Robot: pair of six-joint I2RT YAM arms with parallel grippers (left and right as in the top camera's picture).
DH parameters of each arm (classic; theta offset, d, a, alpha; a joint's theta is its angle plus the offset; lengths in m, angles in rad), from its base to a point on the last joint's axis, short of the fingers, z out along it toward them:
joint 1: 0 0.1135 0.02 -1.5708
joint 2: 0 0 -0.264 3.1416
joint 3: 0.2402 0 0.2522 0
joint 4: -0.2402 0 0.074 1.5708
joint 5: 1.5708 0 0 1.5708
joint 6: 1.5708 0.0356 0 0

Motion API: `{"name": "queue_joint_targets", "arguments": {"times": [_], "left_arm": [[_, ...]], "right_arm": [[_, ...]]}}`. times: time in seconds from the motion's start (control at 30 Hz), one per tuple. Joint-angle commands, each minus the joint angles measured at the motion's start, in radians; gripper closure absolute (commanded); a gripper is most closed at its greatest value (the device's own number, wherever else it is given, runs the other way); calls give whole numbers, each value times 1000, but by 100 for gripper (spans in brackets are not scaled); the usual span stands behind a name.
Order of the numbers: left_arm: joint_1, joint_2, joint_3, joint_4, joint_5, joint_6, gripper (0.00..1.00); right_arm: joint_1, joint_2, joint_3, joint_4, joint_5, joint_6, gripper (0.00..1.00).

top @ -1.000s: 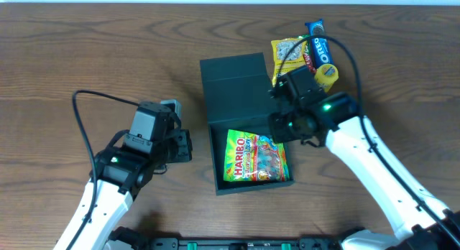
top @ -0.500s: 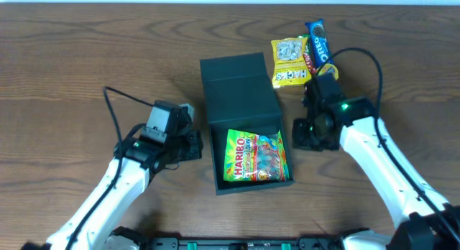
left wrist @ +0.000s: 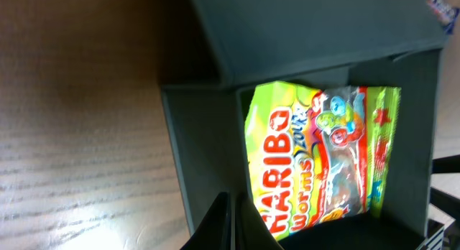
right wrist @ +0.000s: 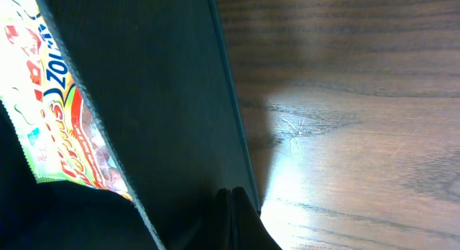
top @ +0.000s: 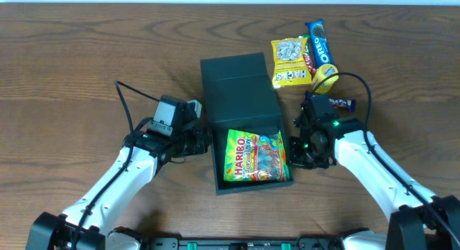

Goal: Pack container
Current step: 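Lift the right gripper out of the box and move it right, then reach the right gripper to the blue Oreo pack behind the box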

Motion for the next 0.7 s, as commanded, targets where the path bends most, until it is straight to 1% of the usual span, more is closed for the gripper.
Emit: {"name": "queue_joint_targets", "arguments": {"times": [0.0, 0.27, 0.53, 0.67], "left_arm": [[3, 2, -3, 22, 28, -9, 94], [3, 2, -3, 41, 29, -9, 94], [3, 2, -3, 39, 29, -8, 94], [10, 2, 5, -1, 18, 38, 94]], "right_arm": [[40, 2, -5, 0, -50, 9, 98], [103, 2, -5, 5, -55, 10, 98], [103, 2, -5, 7, -55, 13, 99], [85, 0, 33, -27, 17, 12, 99]]}}
